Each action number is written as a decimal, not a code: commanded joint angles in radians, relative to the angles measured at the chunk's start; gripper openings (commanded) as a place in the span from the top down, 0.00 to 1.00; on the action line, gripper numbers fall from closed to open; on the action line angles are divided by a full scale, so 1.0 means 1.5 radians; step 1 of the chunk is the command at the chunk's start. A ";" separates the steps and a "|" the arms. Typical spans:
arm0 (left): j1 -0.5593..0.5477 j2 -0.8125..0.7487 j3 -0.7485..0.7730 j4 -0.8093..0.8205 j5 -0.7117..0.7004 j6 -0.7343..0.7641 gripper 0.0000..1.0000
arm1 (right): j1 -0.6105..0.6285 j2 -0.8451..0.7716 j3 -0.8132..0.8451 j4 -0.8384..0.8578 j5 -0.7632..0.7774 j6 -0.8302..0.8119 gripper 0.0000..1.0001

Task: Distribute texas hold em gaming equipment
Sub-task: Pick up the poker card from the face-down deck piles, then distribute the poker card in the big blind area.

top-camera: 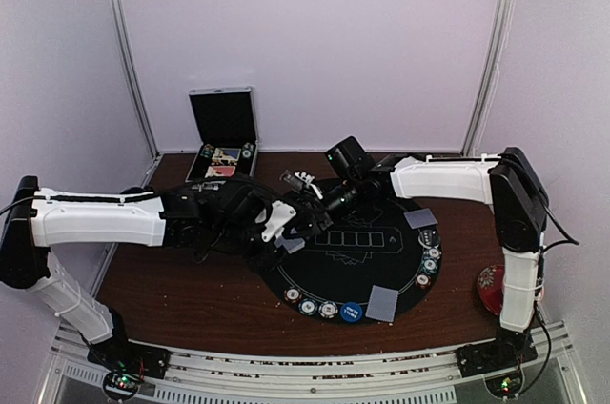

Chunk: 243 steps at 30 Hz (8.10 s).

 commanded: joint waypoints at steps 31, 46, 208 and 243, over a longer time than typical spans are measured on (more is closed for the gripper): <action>-0.005 0.007 0.001 0.039 0.006 0.011 0.37 | -0.027 0.003 0.048 -0.125 0.013 -0.101 0.87; -0.005 0.010 0.001 0.040 0.013 0.012 0.37 | 0.010 0.042 0.068 -0.114 -0.014 -0.065 0.52; -0.004 0.016 -0.002 0.040 -0.015 0.017 0.37 | -0.232 0.316 0.314 0.094 0.255 0.269 1.00; -0.004 0.019 -0.003 0.041 -0.016 0.016 0.37 | -0.202 0.226 0.365 -0.102 0.524 0.114 0.54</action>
